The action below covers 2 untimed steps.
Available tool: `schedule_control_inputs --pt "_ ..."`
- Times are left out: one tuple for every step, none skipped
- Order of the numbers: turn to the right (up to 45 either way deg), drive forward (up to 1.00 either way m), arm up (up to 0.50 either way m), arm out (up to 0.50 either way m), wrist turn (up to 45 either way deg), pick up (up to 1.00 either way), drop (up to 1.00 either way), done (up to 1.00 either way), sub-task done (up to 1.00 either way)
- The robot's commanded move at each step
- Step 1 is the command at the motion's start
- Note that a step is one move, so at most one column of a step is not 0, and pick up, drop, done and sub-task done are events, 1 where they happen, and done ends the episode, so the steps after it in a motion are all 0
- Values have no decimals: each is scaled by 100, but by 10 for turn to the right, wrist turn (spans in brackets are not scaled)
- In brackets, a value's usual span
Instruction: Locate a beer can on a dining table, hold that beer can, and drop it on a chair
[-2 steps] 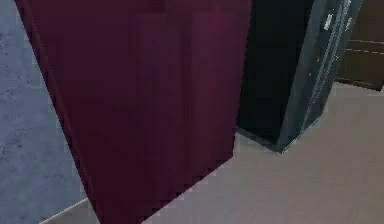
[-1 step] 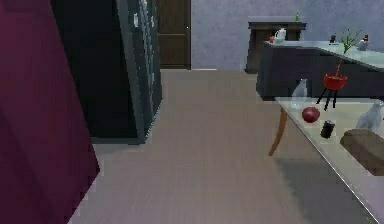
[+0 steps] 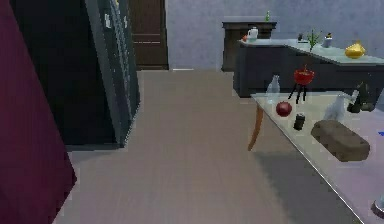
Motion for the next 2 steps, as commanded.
schedule_control_inputs --pt "0 45 0 0 0 0 0 0 0" --pt "-420 0 0 0 0 0 0 0 0"
